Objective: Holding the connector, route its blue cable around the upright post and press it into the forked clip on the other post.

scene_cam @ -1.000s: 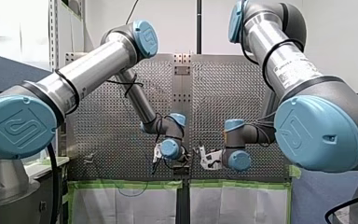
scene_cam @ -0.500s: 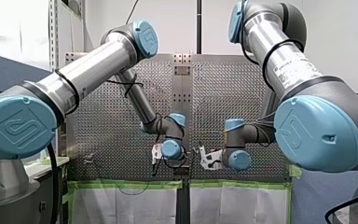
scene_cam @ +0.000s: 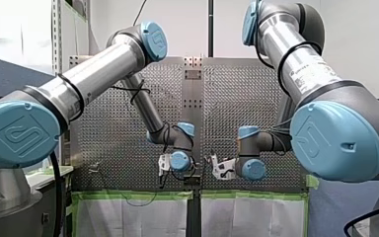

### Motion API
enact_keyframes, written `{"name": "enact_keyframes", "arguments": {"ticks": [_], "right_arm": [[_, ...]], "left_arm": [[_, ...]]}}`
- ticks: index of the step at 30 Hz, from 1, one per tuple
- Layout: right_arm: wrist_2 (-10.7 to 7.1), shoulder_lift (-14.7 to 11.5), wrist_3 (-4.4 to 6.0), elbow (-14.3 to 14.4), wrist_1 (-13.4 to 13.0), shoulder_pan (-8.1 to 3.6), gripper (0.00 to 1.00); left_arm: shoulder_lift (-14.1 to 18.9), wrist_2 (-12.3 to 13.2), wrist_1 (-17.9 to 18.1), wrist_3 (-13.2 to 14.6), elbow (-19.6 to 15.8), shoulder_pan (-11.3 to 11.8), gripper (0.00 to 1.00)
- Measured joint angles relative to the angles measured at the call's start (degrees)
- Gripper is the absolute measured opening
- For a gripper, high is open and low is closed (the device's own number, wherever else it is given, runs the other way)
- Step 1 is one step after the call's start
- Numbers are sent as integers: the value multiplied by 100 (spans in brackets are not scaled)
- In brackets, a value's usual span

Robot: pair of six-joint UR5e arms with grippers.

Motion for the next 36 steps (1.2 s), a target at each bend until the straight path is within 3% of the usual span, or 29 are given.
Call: {"name": "enact_keyframes", "arguments": {"ticks": [9, 11, 19, 25, 29, 36], "right_arm": [[29, 153, -71, -2, -86, -15, 0], [30, 190, -77, -3, -93, -19, 0], [23, 222, -85, -34, -37, -57, 0], [20, 224, -90, -76, 132, -70, 0], [20, 224, -92, -84, 152, -76, 0], [13, 224, -90, -181, 202, -101, 0]], "left_arm": [[-7, -19, 346, -1, -23, -55, 29], [-7, -24, 370, -4, -29, -60, 18], [-8, -145, 423, -18, -120, -57, 5], [-9, -147, 420, -15, -128, -46, 5], [-9, -140, 419, -7, -129, -44, 0], [-9, -119, 452, -3, -130, -48, 0]]}}
